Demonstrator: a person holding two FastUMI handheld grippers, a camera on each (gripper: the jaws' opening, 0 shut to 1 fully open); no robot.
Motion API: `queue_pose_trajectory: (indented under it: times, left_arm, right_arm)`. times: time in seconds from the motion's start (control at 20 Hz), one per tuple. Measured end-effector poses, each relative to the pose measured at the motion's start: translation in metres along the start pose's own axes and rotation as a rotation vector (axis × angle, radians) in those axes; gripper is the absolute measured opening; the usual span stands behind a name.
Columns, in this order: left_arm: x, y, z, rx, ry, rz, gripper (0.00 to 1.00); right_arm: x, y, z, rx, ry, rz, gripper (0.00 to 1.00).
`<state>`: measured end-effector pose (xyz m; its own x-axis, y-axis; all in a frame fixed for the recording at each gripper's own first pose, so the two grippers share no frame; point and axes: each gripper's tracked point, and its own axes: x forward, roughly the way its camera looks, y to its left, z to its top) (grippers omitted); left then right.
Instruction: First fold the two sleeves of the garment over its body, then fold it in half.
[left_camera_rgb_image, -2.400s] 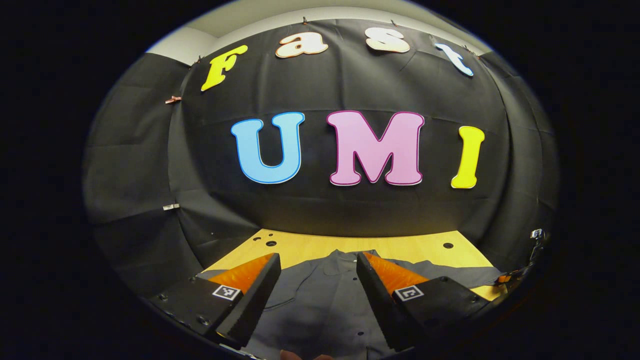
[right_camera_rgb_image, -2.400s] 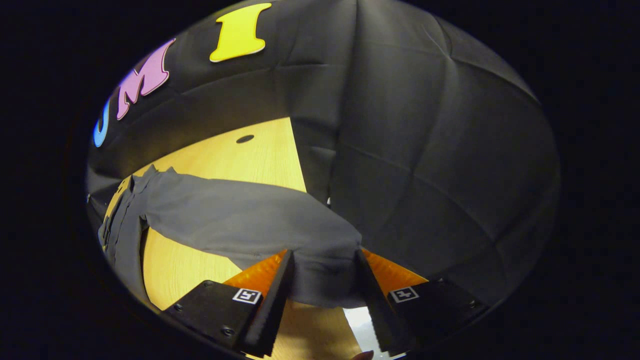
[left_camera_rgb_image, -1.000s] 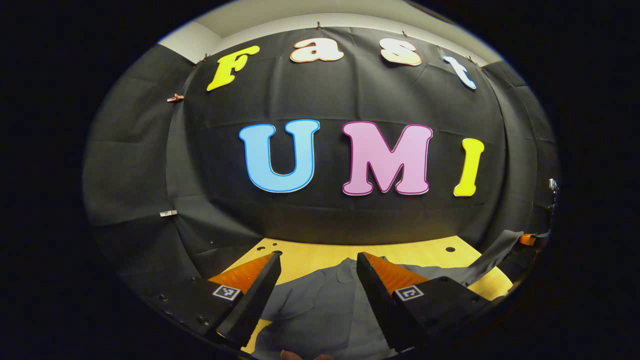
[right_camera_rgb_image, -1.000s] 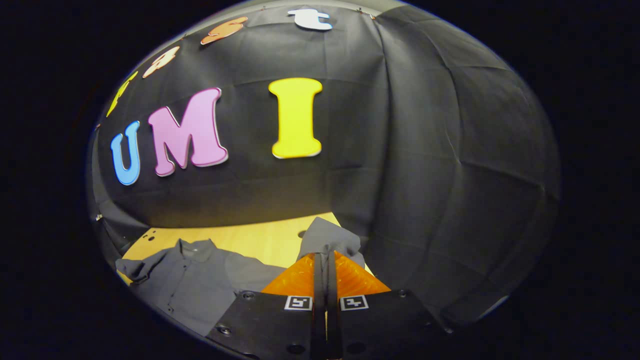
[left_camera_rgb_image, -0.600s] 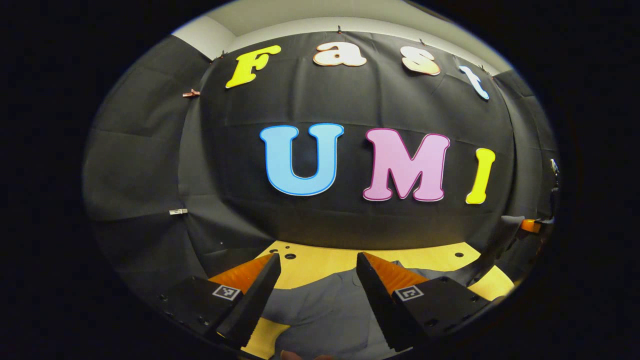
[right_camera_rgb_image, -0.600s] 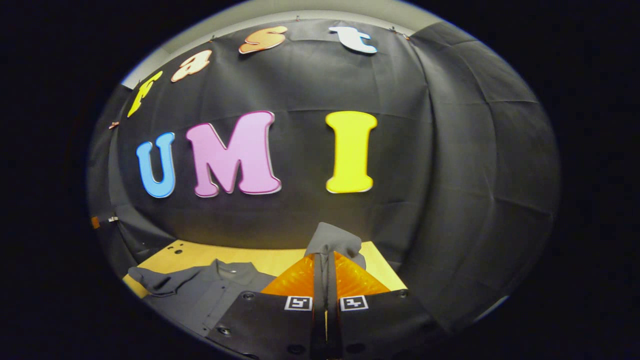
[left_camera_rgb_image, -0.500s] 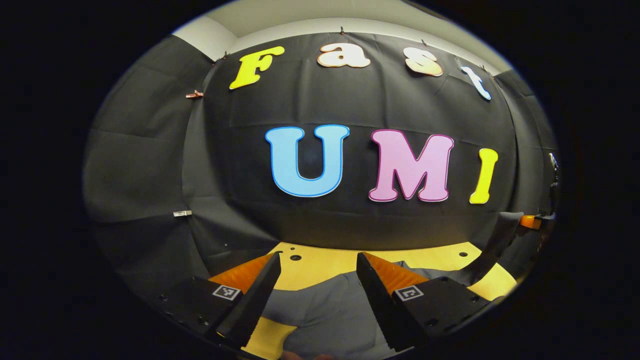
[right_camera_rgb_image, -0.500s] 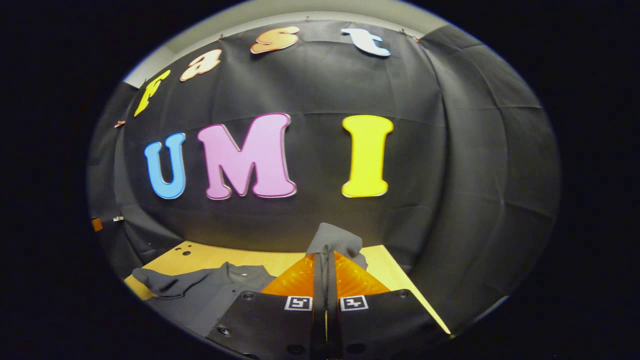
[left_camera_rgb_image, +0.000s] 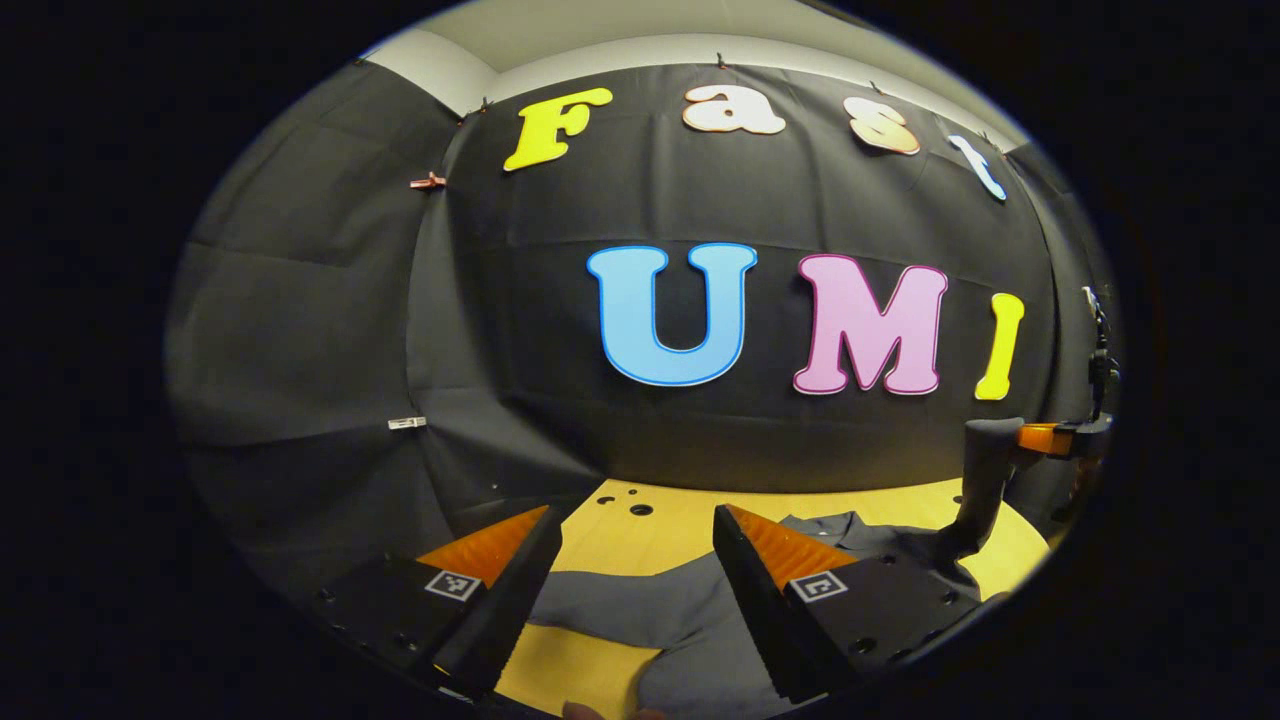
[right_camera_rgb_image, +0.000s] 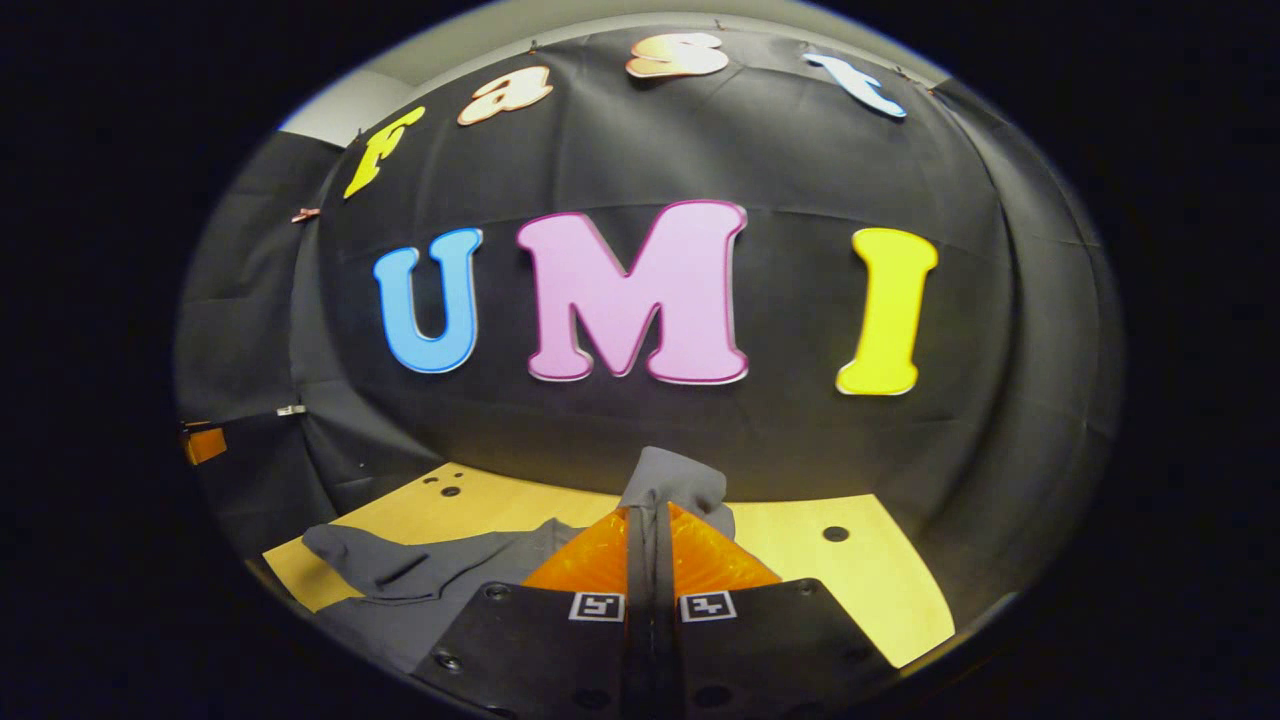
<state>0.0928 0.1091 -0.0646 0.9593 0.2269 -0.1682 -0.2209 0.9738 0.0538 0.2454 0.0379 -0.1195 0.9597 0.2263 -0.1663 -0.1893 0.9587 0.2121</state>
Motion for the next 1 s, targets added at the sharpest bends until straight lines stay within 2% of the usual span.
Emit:
queue_pose_trajectory:
  times: [0.25, 0.55, 0.8, 1.0]
  left_arm:
    - [0.005, 0.036, -0.012, 0.009, 0.026, 0.021, 0.96]
    - [0.020, 0.075, -0.026, 0.017, 0.054, 0.019, 0.96]
    - [0.036, 0.098, -0.036, 0.018, 0.060, 0.013, 0.96]
    - [0.048, 0.112, -0.050, -0.003, 0.081, 0.002, 0.96]
  right_arm:
    - [0.036, 0.070, -0.049, -0.010, 0.089, 0.079, 0.06]
    - [0.072, 0.129, -0.131, -0.053, 0.236, 0.122, 0.06]
    - [0.088, 0.161, -0.199, -0.077, 0.363, 0.108, 0.06]
    - [0.091, 0.179, -0.237, -0.020, 0.464, 0.081, 0.07]
